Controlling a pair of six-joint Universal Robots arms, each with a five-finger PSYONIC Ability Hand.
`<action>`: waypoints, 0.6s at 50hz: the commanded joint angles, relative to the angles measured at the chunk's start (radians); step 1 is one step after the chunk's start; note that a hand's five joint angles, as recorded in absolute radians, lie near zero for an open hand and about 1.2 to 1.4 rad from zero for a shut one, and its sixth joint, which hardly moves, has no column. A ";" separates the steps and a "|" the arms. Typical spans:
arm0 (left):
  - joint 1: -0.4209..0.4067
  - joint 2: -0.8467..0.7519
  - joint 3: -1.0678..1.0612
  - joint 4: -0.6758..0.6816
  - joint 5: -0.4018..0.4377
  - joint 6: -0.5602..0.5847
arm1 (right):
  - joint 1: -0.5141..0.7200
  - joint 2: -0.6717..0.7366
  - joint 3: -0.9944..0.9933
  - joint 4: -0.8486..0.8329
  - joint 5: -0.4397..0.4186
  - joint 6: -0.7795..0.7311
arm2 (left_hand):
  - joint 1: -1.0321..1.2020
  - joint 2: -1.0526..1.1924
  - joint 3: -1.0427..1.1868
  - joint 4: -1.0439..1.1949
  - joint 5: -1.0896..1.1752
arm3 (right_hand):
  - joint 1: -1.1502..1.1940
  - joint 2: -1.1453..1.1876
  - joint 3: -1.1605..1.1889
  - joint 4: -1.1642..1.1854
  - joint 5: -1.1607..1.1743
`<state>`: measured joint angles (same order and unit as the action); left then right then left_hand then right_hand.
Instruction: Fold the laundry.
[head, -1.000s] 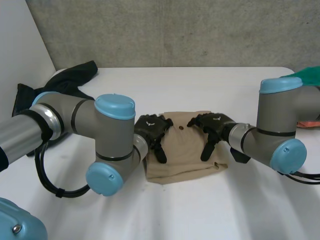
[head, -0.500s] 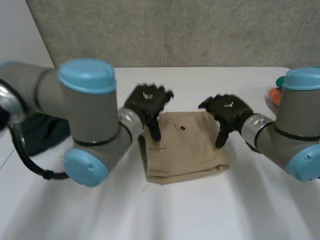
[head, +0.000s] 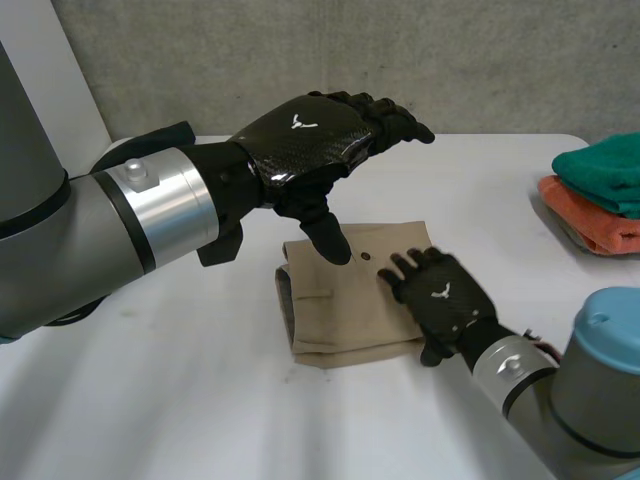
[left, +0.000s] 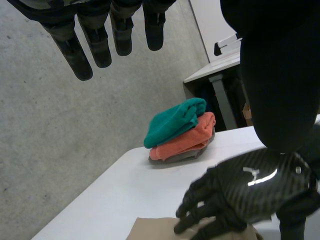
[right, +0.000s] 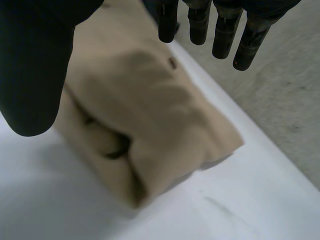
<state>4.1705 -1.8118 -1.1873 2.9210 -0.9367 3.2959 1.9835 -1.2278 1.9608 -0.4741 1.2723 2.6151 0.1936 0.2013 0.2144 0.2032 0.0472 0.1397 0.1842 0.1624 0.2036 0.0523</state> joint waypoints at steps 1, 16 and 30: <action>-0.004 -0.011 -0.006 0.003 -0.010 0.002 | 0.012 0.108 -0.030 -0.066 -0.016 -0.043 | 0.017 0.009 -0.004 0.007 -0.011 | 0.035 -0.010 0.012 -0.029 -0.052; -0.006 -0.009 -0.018 0.006 -0.010 0.007 | 0.020 0.186 -0.112 -0.090 -0.011 -0.066 | 0.017 0.009 -0.004 0.007 -0.011 | 0.035 -0.010 0.012 -0.029 -0.052; -0.009 -0.001 -0.041 0.009 -0.008 0.005 | 0.035 0.225 -0.189 -0.089 -0.011 -0.063 | 0.017 0.009 -0.004 0.007 -0.011 | 0.039 -0.005 0.016 -0.025 -0.048</action>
<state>4.1635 -1.8147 -1.2147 2.9277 -0.9459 3.3007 2.0121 -1.0261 1.7991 -0.5643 1.2591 2.5514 0.1918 0.2013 0.2144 0.2032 0.0472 0.1397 0.1842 0.1624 0.2036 0.0509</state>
